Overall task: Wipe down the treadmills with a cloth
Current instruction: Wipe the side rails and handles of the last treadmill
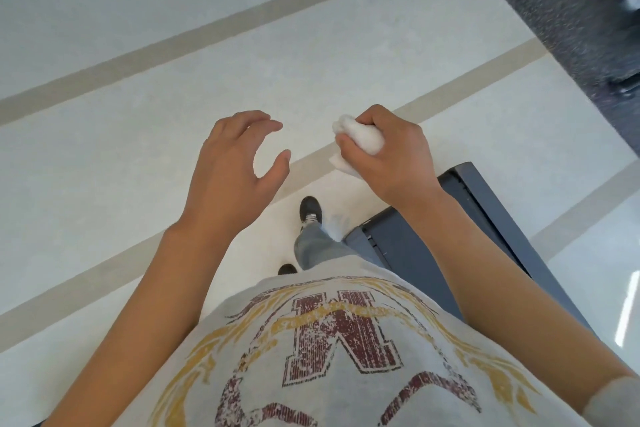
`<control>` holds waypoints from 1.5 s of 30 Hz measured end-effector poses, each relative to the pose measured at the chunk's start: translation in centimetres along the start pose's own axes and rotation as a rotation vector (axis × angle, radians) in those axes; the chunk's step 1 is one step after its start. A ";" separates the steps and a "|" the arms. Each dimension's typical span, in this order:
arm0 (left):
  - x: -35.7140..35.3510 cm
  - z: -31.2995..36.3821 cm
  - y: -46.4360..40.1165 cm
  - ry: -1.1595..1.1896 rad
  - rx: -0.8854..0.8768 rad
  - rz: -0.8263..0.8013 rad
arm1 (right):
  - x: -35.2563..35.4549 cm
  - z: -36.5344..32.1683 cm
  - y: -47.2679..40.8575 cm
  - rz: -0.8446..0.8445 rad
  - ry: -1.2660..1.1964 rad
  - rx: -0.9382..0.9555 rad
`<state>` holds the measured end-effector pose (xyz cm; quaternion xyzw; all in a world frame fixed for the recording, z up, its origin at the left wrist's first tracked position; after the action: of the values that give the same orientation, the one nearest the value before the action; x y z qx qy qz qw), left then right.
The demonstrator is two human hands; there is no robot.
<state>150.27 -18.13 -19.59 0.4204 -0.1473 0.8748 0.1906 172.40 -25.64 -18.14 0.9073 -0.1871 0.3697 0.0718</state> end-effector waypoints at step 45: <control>-27.9 29.9 -69.1 0.077 -0.915 -0.540 | 24.9 25.0 -45.9 0.785 -0.058 -0.638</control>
<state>218.20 24.62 -16.96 0.2849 -0.3931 0.6559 0.5780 222.86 2.77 -18.30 0.7112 -0.6197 0.2682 0.1957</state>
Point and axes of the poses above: each hand's wrist, its own y-axis away from the middle knuckle, its own x-axis out of the back of the hand, z = x × y, the point moved 4 cm from there along -y, towards the middle knuckle, and after that the axes turned 4 degrees about x, right-handed, at the moved point
